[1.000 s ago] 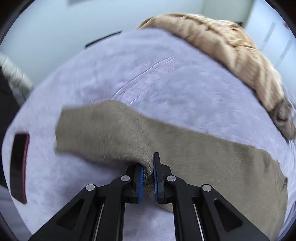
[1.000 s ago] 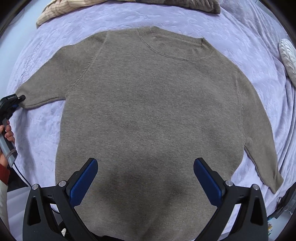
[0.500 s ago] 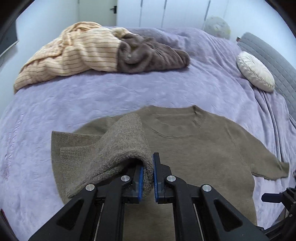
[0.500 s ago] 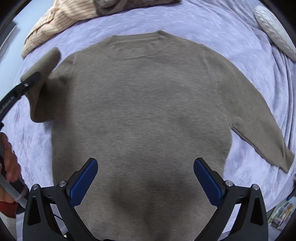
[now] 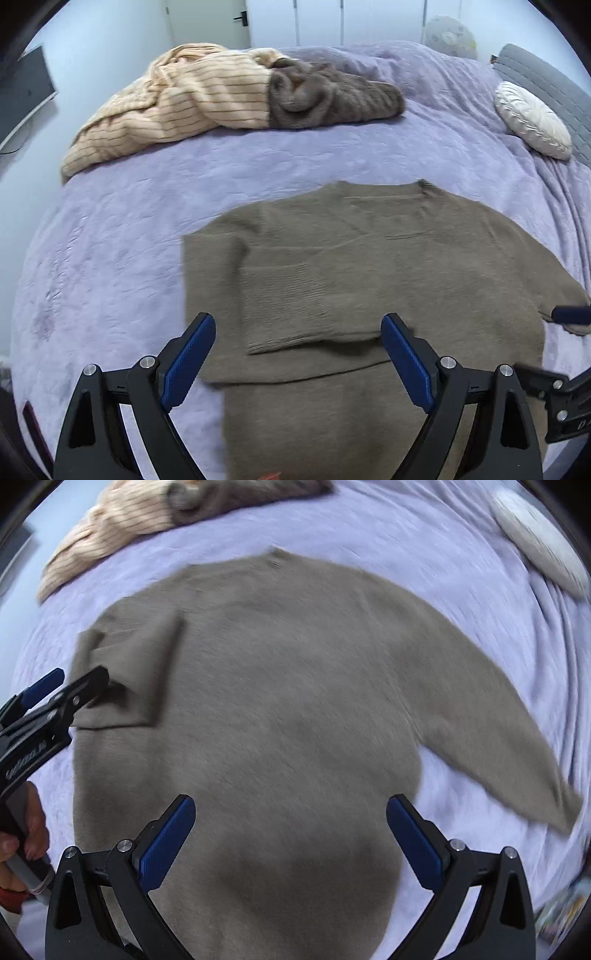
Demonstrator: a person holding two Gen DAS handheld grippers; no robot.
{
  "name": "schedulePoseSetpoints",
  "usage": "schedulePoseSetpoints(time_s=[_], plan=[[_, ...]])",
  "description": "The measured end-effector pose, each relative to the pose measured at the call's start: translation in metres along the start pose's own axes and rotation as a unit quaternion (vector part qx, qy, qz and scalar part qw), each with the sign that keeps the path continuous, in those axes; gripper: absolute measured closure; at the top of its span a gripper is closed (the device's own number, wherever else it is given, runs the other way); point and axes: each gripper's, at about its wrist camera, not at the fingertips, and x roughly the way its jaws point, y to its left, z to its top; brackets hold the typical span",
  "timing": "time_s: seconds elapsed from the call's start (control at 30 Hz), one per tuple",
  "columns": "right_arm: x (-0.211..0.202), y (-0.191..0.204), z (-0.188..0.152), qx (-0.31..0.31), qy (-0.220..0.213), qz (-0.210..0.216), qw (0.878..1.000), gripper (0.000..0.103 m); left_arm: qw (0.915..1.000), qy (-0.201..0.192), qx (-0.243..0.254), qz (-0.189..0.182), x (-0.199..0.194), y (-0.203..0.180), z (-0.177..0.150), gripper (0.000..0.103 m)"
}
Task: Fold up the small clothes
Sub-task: 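Fold the held sleeve across the sweater body with the left gripper, then grasp the other sleeve cuff with the right gripper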
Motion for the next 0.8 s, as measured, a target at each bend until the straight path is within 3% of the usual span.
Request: schedulePoseSetpoints(time_s=[0.07, 0.13, 0.3, 0.37, 0.4, 0.43, 0.53, 0.6, 0.7, 0.8], plan=[[0.001, 0.037, 0.018, -0.081, -0.032, 0.004, 0.996, 0.000, 0.9987, 0.018, -0.027, 0.039, 0.008, 0.036, -0.018, 0.011], [0.009, 0.081, 0.034, -0.169, -0.057, -0.006, 0.984, 0.000, 0.9958, 0.048, -0.042, 0.066, 0.023, 0.063, -0.035, 0.011], [0.054, 0.177, 0.049, -0.353, -0.108, -0.068, 0.927, 0.001, 0.9921, 0.078, -0.050, 0.085, 0.062, 0.078, -0.062, 0.011], [0.080, 0.199, 0.055, -0.389, -0.116, -0.112, 0.907, 0.031, 0.9927, 0.069, -0.054, 0.083, 0.071, 0.076, -0.063, 0.011], [0.092, 0.205, 0.060, -0.398, -0.109, -0.127, 0.902, 0.074, 0.9929, 0.062, -0.053, 0.086, 0.072, 0.074, -0.062, 0.011], [0.098, 0.202, 0.066, -0.392, -0.103, -0.120, 0.906, 0.089, 0.9927, 0.051, -0.050, 0.097, 0.075, 0.072, -0.060, 0.011], [0.075, 0.166, 0.094, -0.264, -0.142, -0.019, 0.954, 0.090, 0.9919, 0.034, -0.053, 0.110, 0.079, 0.072, -0.056, 0.011], [0.058, 0.123, 0.105, -0.150, -0.174, 0.055, 0.972, 0.091, 0.9920, 0.029, -0.060, 0.107, 0.081, 0.075, -0.055, 0.011], [0.058, 0.046, 0.105, 0.023, -0.181, 0.119, 0.976, 0.091, 0.9922, 0.020, -0.053, 0.112, 0.081, 0.076, -0.052, 0.011], [0.081, -0.021, 0.092, 0.176, -0.157, 0.183, 0.955, 0.091, 0.9926, 0.024, -0.035, 0.113, 0.084, 0.076, -0.051, 0.011]])
